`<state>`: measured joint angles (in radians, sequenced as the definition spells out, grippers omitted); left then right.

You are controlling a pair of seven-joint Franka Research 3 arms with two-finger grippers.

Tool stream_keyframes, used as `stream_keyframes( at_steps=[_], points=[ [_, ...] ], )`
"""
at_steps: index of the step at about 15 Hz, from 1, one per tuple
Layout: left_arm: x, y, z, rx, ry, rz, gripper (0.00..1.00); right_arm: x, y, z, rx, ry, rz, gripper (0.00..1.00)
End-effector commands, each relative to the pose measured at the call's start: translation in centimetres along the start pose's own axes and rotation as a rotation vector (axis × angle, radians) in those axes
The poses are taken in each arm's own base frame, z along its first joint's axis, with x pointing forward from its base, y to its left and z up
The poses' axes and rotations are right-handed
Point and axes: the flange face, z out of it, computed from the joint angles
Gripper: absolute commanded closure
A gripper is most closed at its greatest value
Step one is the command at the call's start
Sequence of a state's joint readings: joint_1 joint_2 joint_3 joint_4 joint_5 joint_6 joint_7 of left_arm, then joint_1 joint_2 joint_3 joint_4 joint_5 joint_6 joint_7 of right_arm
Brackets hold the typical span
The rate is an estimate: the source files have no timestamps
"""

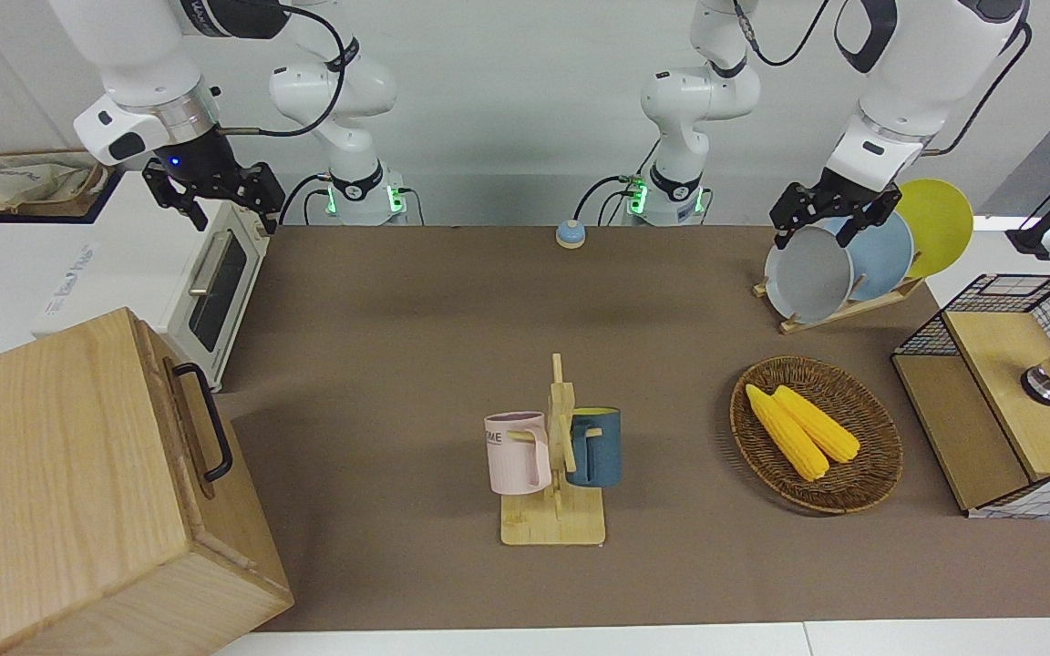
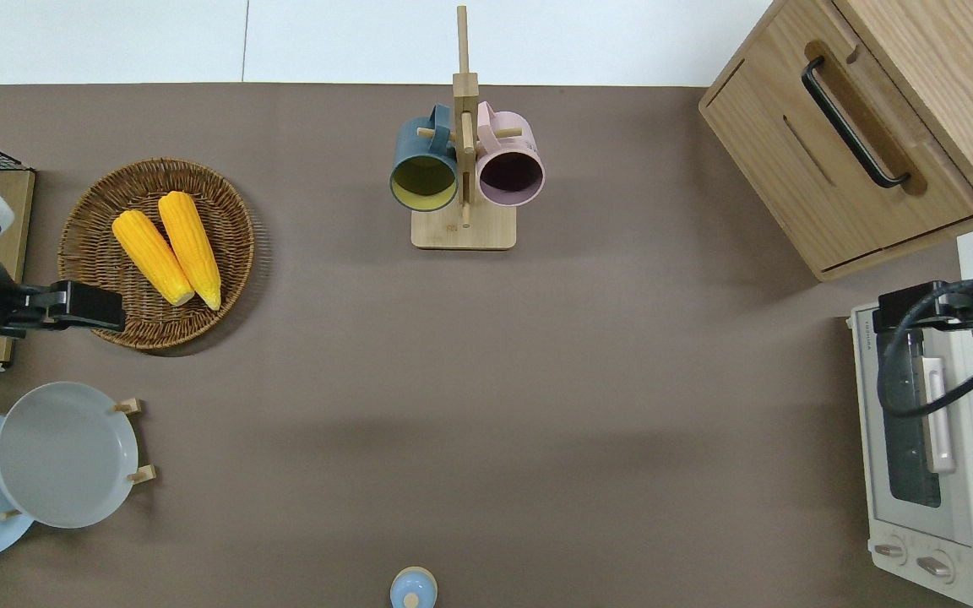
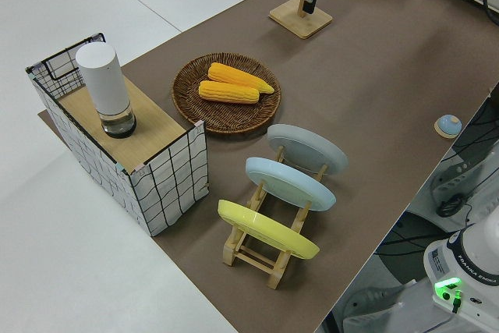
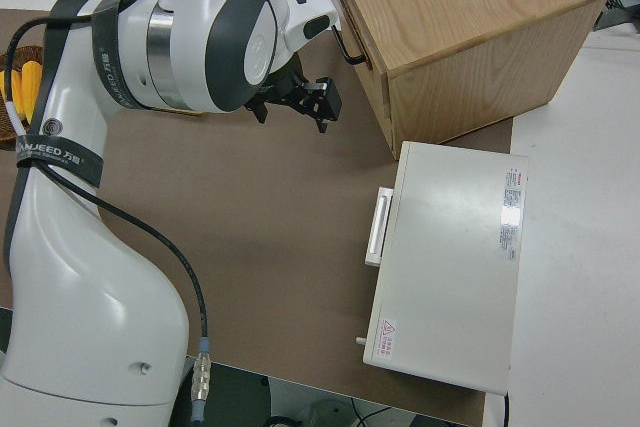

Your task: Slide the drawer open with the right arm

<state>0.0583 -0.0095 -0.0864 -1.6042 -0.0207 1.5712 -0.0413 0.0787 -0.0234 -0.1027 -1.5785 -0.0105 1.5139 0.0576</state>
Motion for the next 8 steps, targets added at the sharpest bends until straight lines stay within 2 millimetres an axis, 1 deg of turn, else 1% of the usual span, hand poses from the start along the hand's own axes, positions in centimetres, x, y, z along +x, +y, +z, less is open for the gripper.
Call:
stream_keyframes(
  at_steps=[1, 5, 8],
  points=[
    [-0.45, -0.14, -0.22, 0.013, -0.007, 0.009, 0.00, 0.32, -0.30, -0.49, -0.026, 0.023, 0.000, 0.011],
    [-0.45, -0.06, -0.22, 0.013, -0.007, 0.009, 0.00, 0.33, -0.32, -0.87, -0.024, 0.032, -0.002, 0.011],
    [-0.45, -0.06, -0.22, 0.013, -0.007, 0.009, 0.00, 0.37, -0.24, -0.77, -0.017, 0.029, -0.001, 0.011]
  ],
)
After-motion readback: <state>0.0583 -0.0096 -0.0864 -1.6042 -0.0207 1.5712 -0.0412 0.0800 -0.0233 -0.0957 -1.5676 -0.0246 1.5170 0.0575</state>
